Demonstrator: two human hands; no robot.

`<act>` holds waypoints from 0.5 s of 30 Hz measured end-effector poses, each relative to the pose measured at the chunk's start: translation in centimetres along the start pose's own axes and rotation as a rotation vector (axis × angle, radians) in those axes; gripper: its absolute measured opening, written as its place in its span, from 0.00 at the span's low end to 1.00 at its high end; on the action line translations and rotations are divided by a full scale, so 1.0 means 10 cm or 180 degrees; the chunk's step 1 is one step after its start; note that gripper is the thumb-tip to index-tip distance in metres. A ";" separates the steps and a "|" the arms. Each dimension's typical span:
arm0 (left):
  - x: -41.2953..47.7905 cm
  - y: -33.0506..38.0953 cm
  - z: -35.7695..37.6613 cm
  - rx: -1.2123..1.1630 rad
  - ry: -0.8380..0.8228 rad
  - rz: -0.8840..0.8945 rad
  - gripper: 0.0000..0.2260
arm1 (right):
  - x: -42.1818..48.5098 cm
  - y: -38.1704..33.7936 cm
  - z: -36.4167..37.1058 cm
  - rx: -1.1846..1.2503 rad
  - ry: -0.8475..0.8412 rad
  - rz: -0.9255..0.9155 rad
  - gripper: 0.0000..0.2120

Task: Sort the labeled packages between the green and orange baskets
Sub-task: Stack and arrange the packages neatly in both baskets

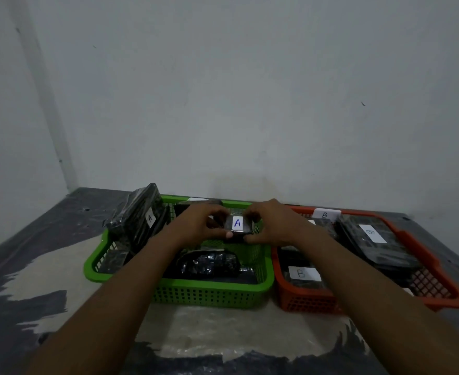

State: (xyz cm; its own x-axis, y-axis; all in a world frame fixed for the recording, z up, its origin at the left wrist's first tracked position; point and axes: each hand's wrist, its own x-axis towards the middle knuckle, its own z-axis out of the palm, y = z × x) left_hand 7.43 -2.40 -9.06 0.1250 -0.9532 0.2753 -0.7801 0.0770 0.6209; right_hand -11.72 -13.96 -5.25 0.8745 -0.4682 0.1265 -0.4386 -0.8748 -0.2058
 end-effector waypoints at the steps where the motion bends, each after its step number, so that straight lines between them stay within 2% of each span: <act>1: 0.04 0.00 0.02 0.0226 -0.0085 -0.0065 0.23 | 0.04 -0.01 0.02 -0.0226 -0.0131 0.0027 0.22; 3: 0.12 0.00 0.07 0.0456 -0.0241 -0.0195 0.23 | 0.12 -0.03 0.07 -0.0519 -0.0326 0.0094 0.21; 7: 0.24 0.02 0.19 0.0849 -0.0507 -0.0342 0.20 | 0.23 -0.04 0.17 -0.1041 -0.0658 0.0257 0.27; 11: 0.28 0.02 0.29 0.0909 -0.0755 -0.0591 0.16 | 0.31 -0.11 0.26 -0.1427 -0.1049 0.0568 0.21; 15: 0.26 -0.02 0.32 0.0750 -0.0762 -0.0815 0.13 | 0.34 -0.17 0.31 -0.1387 -0.1015 0.0660 0.19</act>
State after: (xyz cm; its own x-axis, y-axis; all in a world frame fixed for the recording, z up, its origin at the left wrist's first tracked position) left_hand 5.95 -5.88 -10.84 0.2087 -0.9760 -0.0615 -0.8647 -0.2136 0.4546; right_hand -7.39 -13.69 -7.45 0.7506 -0.6339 -0.1866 -0.5933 -0.7708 0.2321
